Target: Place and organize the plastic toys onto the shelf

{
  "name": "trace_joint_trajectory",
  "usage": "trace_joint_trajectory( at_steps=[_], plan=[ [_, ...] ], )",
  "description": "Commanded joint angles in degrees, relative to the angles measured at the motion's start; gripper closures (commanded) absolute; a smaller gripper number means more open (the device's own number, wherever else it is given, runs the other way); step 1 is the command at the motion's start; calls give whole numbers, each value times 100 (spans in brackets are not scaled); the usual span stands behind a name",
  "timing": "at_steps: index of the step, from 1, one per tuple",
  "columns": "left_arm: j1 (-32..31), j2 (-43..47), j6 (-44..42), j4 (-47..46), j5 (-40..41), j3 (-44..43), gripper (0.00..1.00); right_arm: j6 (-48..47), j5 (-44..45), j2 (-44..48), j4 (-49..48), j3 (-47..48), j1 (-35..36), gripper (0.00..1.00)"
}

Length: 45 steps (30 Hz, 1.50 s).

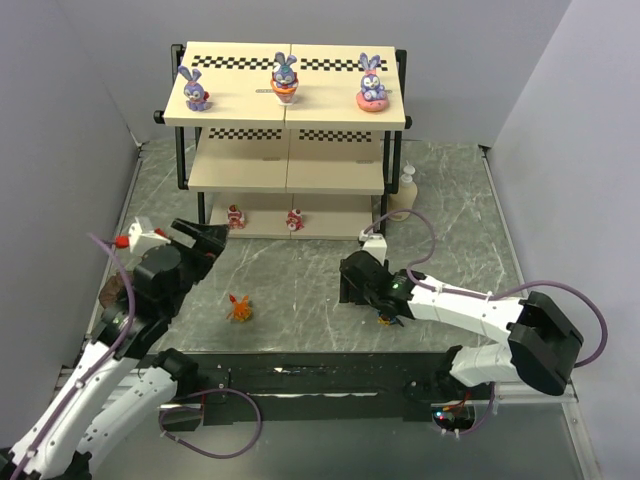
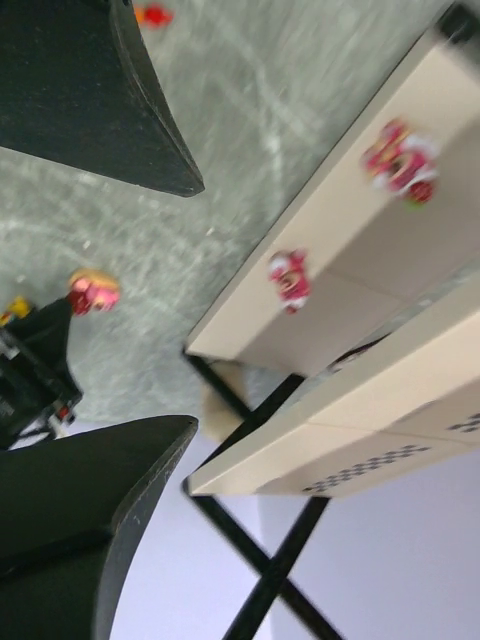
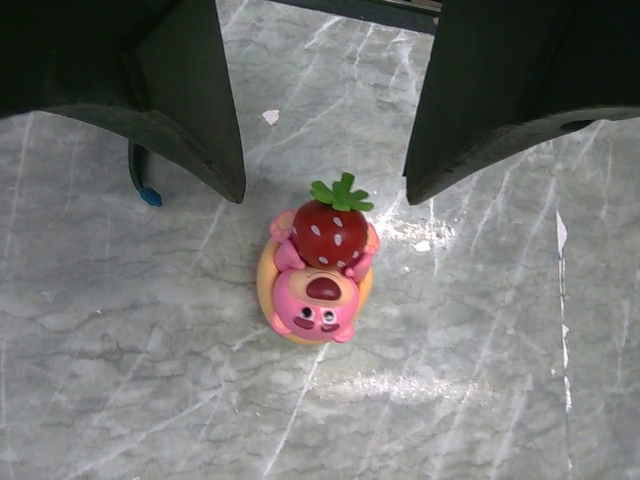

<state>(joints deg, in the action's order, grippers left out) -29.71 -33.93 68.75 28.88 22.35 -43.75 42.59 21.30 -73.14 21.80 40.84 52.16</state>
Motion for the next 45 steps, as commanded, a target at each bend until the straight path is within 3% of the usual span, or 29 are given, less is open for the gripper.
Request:
trace_joint_trajectory(
  at_steps=[1, 7, 20, 24, 25, 30, 39, 45],
  plan=[
    [1, 264, -635, 627, 884, -283, 4, 162, 102, -130, 35, 319, 66, 32],
    [1, 502, -898, 759, 1280, -301, 3, 188, 102, -367, 113, 503, 75, 43],
    [1, 581, -1057, 698, 1413, -231, 4, 250, 120, -886, 351, 750, 101, 47],
    [1, 607, -1083, 662, 1413, -213, 4, 276, 225, -930, 316, 802, 92, 65],
    [9, 607, -1083, 662, 1413, -213, 4, 250, 252, -947, 290, 803, 92, 76],
    [1, 625, -1101, 697, 1430, -222, 4, 189, 524, -1035, 219, 978, 93, 92],
    [1, 677, -1136, 742, 1474, -240, 4, -75, 1086, -1334, 175, 1601, 22, 100],
    [1, 678, -1145, 759, 1421, -231, 4, -250, 1324, -1571, 114, 1988, -127, 100]
  ],
)
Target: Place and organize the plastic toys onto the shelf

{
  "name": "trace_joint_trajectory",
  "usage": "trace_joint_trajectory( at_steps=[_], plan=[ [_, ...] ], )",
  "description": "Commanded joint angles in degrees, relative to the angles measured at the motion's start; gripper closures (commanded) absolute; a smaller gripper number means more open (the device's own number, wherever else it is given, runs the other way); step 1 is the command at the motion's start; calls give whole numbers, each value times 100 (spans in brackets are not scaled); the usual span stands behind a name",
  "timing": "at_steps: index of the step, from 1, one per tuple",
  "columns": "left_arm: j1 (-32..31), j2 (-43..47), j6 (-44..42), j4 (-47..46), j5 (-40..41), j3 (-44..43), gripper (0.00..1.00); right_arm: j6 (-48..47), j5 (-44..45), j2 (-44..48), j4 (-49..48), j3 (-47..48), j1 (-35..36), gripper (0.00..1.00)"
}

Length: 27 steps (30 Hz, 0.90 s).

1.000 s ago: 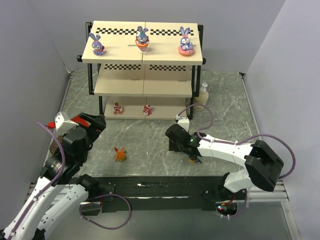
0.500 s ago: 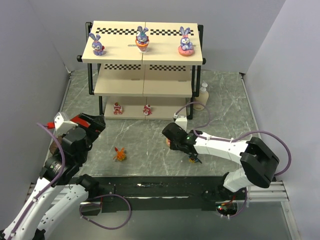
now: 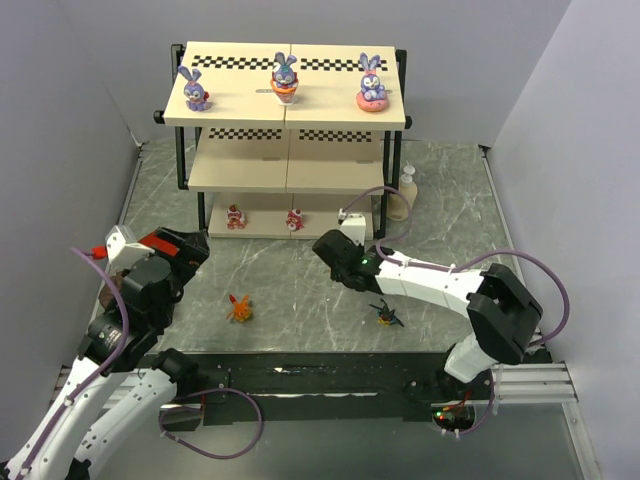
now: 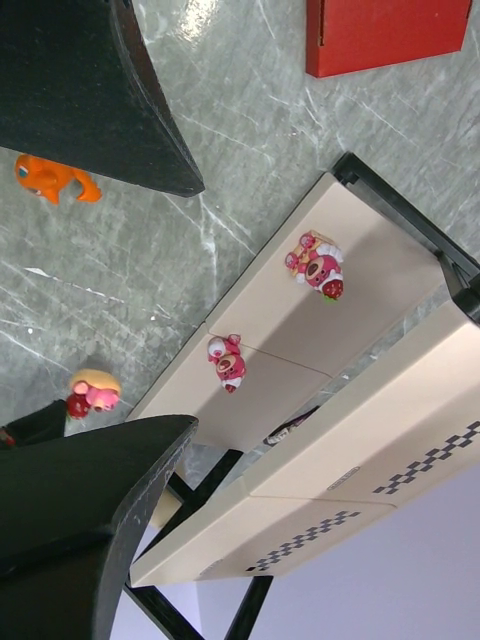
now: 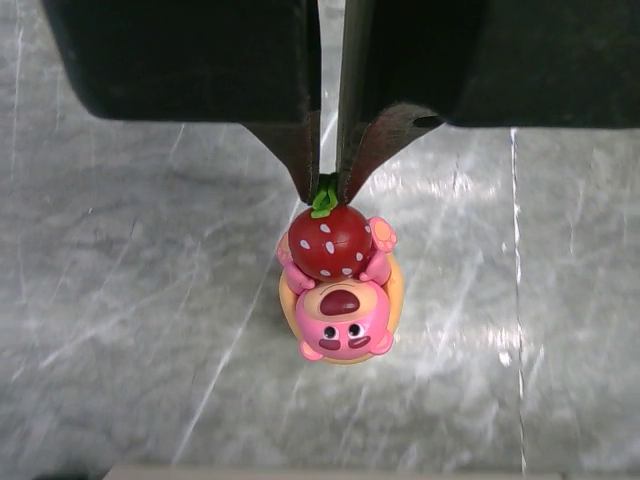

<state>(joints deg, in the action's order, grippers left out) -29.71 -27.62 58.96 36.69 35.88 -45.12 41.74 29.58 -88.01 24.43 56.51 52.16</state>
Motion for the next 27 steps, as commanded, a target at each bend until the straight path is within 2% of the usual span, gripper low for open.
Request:
trace_joint_trajectory(
  at_steps=[1, 14, 27],
  plan=[
    [1, 46, -165, -13, 68, -93, 4, -209, 609, -137, -175, 474, -179, 100],
    [1, 55, -148, 67, 95, -84, 4, -816, 899, -744, -658, 1081, -769, 100],
    [1, 2, -121, 32, 86, -76, 4, -1185, 1102, -1175, -1554, 1064, -901, 100]
  ],
)
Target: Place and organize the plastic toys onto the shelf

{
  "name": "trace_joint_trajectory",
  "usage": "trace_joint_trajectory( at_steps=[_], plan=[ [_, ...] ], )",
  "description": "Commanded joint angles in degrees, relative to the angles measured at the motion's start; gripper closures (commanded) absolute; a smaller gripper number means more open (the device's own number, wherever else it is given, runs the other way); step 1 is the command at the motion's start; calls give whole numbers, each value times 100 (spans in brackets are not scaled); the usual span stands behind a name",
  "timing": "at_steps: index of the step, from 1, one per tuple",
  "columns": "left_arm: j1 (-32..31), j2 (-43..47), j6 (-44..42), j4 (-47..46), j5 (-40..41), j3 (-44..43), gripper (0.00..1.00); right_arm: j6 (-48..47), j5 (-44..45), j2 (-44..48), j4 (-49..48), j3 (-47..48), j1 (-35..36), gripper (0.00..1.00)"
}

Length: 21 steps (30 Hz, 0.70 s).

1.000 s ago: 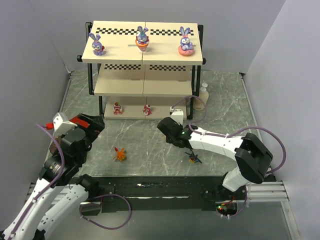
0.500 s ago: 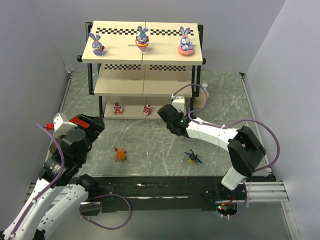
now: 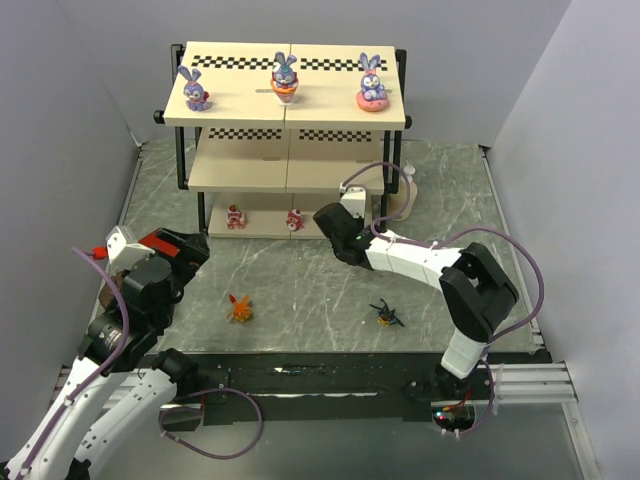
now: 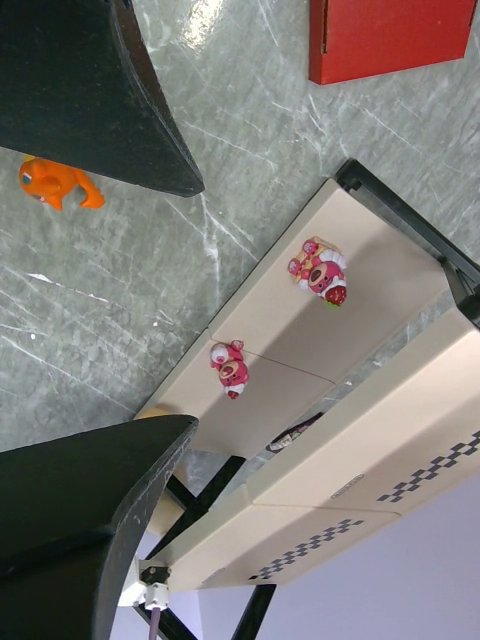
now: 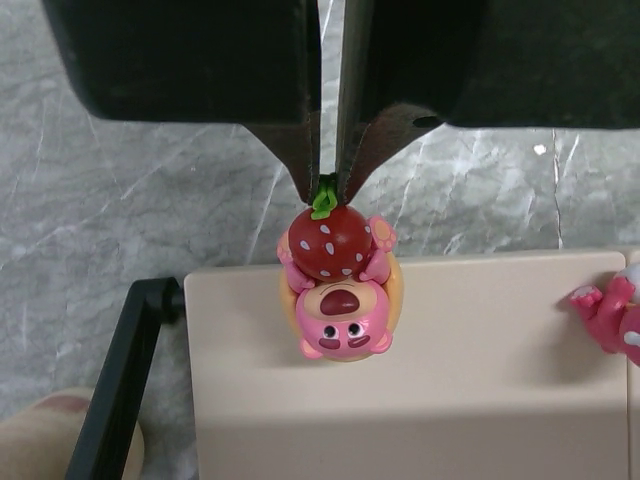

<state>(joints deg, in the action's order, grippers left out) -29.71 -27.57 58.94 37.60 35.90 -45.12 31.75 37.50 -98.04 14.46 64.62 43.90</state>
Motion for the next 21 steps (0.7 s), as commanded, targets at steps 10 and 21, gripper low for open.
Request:
trace_joint_trajectory(
  at_steps=[10, 21],
  plan=[
    [1, -11, -128, -69, 75, -58, 4, -257, 337, -382, -734, 314, -145, 100],
    [1, -11, -119, -113, 84, -58, 4, -55, 654, -321, -1322, -55, -154, 99]
  ],
)
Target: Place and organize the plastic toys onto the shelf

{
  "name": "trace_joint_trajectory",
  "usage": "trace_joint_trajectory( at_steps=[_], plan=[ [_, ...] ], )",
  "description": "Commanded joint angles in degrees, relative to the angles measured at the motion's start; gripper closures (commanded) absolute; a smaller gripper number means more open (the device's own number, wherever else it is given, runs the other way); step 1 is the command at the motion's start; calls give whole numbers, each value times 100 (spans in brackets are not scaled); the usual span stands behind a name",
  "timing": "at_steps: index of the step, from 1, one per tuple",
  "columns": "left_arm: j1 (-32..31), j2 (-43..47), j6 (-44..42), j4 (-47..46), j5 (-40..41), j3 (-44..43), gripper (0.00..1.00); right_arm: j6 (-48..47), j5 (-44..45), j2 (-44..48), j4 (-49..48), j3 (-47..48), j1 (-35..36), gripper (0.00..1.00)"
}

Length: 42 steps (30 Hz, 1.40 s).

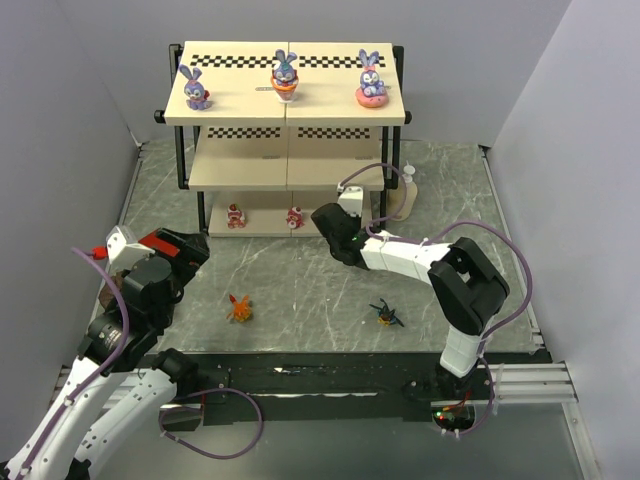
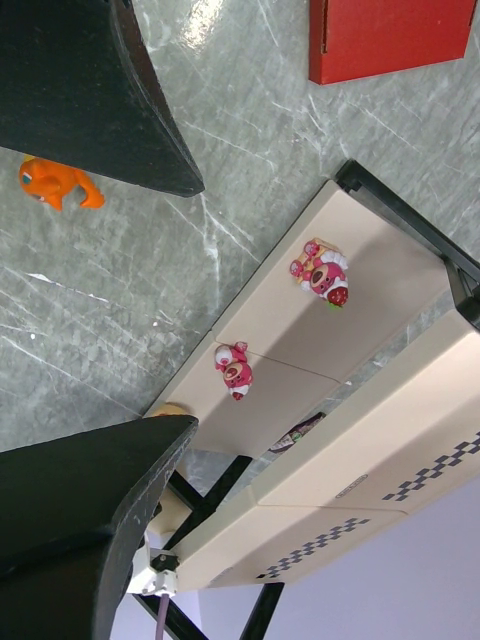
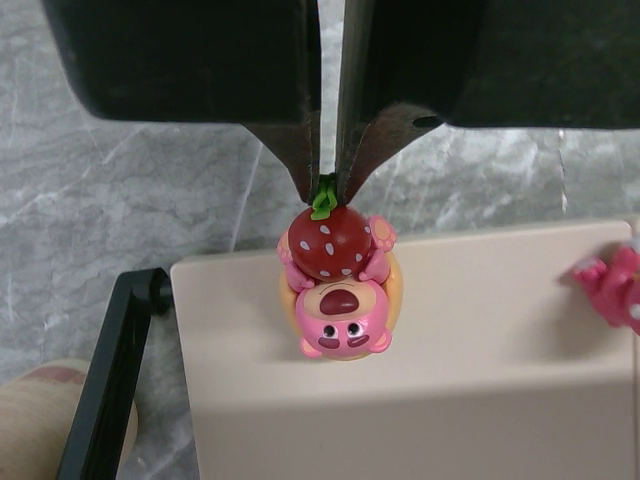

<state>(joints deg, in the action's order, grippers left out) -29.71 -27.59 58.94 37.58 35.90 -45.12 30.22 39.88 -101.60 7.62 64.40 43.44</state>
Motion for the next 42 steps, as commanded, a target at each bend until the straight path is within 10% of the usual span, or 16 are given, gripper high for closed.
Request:
trace_joint_trajectory(
  at_steps=[1, 42],
  plan=[
    [1, -9, -119, -111, 84, -58, 4, 142, 450, 35, -665, -50, -108, 98],
    [1, 61, -75, -14, 119, -67, 4, 608, 767, -88, -489, 56, -99, 48]
  ],
)
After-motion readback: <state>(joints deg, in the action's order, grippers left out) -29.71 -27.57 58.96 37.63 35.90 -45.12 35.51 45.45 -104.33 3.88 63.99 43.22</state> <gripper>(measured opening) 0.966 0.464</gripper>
